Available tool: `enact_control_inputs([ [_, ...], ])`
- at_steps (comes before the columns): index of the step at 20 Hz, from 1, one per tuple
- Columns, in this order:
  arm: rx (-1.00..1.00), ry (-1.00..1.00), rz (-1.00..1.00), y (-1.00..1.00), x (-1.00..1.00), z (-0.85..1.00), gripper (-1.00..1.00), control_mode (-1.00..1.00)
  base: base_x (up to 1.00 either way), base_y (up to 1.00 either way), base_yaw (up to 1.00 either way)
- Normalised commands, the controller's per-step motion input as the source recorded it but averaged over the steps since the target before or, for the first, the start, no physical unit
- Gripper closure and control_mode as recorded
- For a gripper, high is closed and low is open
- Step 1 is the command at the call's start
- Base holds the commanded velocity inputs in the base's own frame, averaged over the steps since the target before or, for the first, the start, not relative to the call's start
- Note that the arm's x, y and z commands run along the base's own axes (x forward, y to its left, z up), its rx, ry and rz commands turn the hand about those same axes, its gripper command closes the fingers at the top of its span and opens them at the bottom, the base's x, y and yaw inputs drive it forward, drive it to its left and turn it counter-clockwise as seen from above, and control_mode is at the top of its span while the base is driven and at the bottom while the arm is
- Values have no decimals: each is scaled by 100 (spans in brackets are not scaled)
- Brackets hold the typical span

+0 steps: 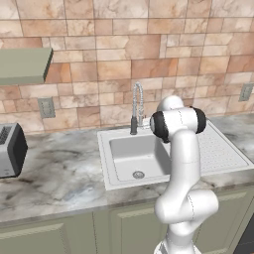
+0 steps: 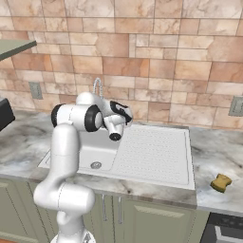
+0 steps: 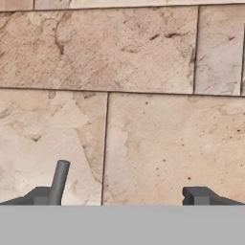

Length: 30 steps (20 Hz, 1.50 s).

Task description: Soak the sponge with water for a few seconds and then drop it inside the sink.

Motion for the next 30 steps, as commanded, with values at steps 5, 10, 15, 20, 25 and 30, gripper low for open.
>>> enact_control_inputs([
  [5,7,-1,-1,-75,0,-6,-100,-100,0,0,0],
  [10,8,-1,-1,-76,0,-12,-100,-100,0,0,0],
  [15,10,0,-2,-80,0,-12,-100,-100,0,0,0],
  [20,11,0,-2,-79,0,-12,-100,-100,0,0,0],
  [25,12,-1,-1,-80,0,-11,-100,-100,0,0,0],
  [30,8,-3,-1,-91,0,-11,-100,-100,0,0,0],
])
